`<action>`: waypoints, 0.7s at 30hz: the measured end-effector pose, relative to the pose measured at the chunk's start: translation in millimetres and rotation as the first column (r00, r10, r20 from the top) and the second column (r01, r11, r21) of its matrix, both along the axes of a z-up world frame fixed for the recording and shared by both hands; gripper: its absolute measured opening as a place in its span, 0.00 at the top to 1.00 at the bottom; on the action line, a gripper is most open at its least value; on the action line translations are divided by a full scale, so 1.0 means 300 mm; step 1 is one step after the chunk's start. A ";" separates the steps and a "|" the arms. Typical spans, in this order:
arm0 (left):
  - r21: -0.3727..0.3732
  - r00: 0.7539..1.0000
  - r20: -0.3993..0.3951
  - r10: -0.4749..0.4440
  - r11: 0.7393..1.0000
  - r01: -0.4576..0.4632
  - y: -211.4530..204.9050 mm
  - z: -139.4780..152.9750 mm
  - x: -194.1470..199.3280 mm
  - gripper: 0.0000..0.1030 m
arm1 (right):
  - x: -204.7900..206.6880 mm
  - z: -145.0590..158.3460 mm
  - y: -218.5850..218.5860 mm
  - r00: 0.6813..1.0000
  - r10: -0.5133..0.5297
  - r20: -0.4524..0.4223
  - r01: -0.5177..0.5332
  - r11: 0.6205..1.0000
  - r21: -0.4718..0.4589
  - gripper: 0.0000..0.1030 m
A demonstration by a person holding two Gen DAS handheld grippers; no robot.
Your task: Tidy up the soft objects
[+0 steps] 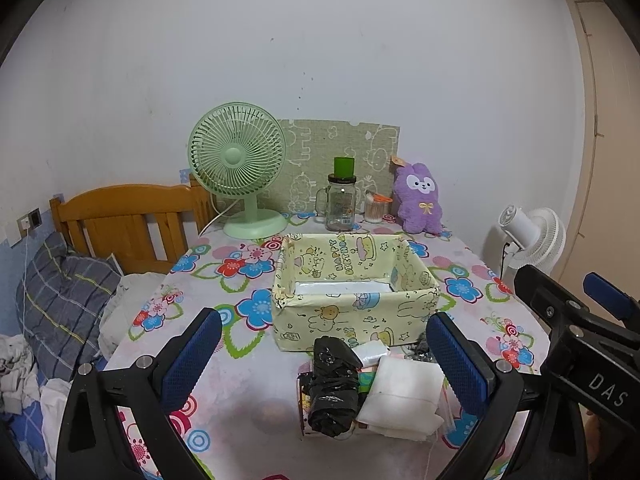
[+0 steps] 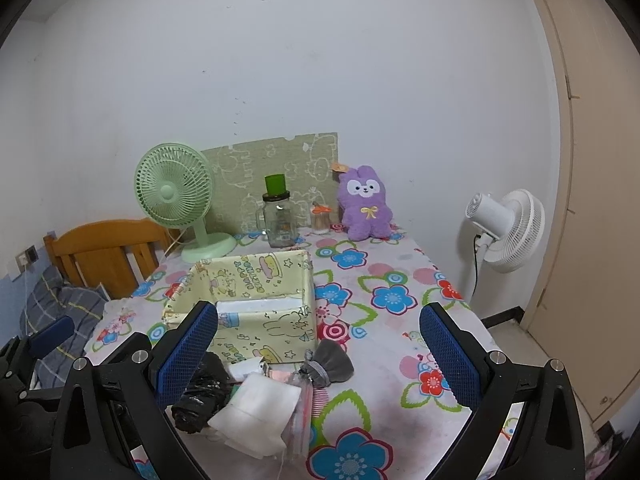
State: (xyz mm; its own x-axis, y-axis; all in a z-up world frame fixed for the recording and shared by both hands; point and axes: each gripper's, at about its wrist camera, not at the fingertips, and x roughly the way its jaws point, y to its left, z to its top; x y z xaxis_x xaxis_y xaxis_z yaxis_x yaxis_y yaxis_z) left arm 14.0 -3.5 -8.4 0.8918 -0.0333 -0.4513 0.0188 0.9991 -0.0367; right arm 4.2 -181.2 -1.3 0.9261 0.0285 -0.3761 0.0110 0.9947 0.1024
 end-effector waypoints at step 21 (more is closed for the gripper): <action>0.006 1.000 -0.001 0.008 1.000 -0.008 0.005 -0.001 0.001 0.01 | 0.000 0.001 0.009 1.000 0.002 0.001 -0.002 1.000 -0.015 0.01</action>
State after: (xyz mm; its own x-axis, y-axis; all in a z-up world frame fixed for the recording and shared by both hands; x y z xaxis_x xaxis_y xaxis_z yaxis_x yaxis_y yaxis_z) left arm 14.4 -2.0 -8.8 0.8915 -0.0238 -0.4523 0.0112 0.9995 -0.0306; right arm 4.1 -178.5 -1.0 0.9264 0.0247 -0.3756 0.0090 0.9961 0.0878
